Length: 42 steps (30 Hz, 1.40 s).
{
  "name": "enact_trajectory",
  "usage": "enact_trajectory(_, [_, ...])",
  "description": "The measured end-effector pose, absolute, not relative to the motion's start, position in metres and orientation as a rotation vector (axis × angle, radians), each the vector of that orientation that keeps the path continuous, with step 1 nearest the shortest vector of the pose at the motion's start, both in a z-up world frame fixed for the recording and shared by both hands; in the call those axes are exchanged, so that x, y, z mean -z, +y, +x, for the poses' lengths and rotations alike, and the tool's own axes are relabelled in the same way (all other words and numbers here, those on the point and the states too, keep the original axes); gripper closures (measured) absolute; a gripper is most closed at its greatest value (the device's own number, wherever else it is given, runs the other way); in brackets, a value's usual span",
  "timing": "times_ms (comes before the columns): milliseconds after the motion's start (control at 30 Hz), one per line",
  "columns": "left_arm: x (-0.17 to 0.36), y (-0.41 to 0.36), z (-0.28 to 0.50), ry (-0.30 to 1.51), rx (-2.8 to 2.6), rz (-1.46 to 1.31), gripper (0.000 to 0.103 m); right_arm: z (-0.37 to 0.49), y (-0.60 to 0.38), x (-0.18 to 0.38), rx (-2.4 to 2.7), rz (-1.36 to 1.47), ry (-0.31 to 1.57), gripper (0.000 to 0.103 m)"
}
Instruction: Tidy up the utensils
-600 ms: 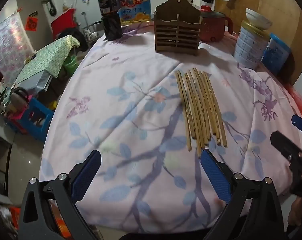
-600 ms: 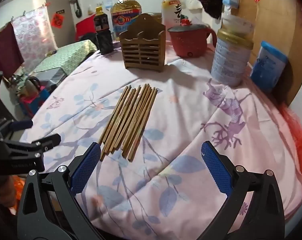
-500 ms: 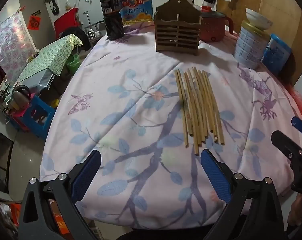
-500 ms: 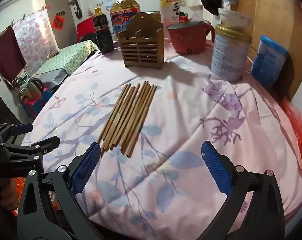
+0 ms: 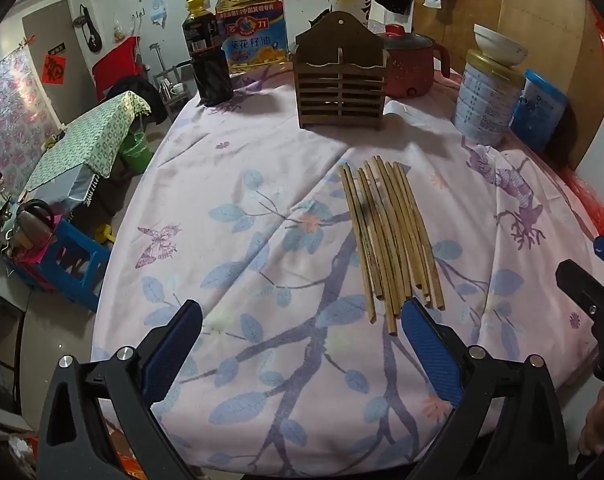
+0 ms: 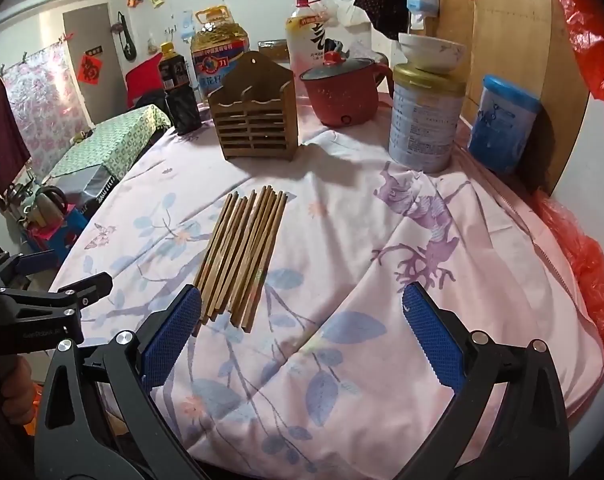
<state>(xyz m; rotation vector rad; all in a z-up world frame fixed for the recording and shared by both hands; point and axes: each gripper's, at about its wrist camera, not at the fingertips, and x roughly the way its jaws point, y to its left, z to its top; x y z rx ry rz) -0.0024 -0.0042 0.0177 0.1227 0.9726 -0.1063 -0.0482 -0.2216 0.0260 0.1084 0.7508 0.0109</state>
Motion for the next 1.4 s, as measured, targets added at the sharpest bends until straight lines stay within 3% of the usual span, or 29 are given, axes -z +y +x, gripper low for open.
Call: enact_trajectory(1400, [-0.017,0.010,-0.009,0.980,0.093,0.105,0.006,-0.059,-0.210,-0.032,-0.004,0.083,0.731,0.006])
